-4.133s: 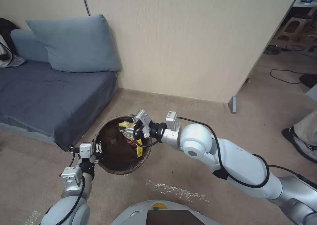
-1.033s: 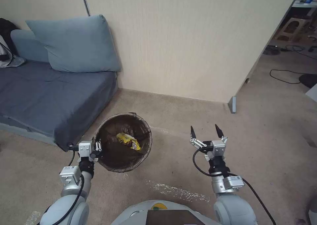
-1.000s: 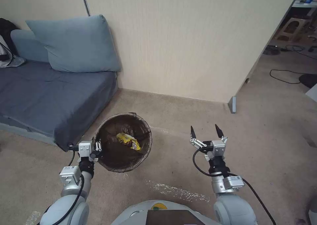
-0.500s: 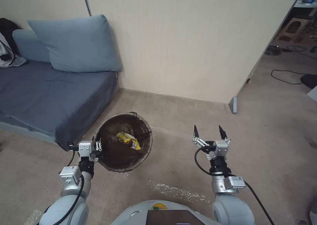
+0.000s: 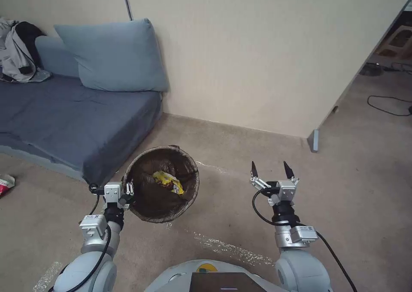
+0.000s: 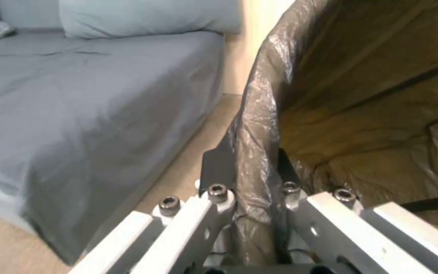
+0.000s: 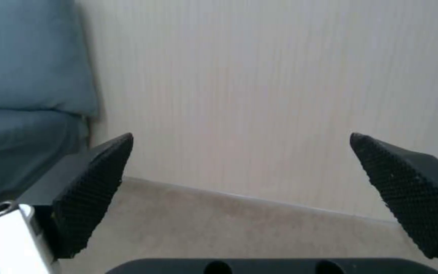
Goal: Pick up the trash bin, then pick up the garbage from the floor and place it into the trash bin.
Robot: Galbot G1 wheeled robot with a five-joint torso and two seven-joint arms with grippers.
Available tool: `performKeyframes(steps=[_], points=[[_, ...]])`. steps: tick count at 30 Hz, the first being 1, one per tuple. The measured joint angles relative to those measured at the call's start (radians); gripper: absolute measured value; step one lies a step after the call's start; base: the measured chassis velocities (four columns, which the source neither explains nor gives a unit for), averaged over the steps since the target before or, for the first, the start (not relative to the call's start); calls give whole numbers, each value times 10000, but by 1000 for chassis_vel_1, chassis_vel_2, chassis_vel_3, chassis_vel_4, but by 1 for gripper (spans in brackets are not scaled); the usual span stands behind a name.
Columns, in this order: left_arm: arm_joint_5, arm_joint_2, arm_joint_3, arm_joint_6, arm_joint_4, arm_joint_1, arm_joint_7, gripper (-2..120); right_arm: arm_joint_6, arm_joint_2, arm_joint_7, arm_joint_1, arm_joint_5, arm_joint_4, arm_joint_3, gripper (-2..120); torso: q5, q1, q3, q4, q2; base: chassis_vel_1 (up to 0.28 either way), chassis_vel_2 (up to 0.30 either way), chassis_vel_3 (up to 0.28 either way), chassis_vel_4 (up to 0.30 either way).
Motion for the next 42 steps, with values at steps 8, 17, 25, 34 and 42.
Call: performKeyframes(steps=[8,17,25,34,42], points=[[1,-59,44,-15,38,-47,10,0,-14,29,-1,40,-6,-66,18,100,0,0,0,0,0,65,51,53,50],[2,-58,34,-37,35,-44,17,0,-18,45,-1,101,-12,-117,-26,100,0,0,0,1,0,53,54,62,59],[4,-70,38,-144,23,-45,19,0,-25,33,-3,104,-46,-119,-44,100,0,0,0,-1,0,61,55,60,51],[-1,-71,29,-168,23,-45,29,0,-29,52,-4,105,-64,-140,-45,100,0,0,0,0,-1,56,56,56,55],[-3,-76,28,-176,21,-42,29,0,-27,39,-6,105,-72,-189,-81,100,0,0,0,-1,-1,63,58,61,59]])
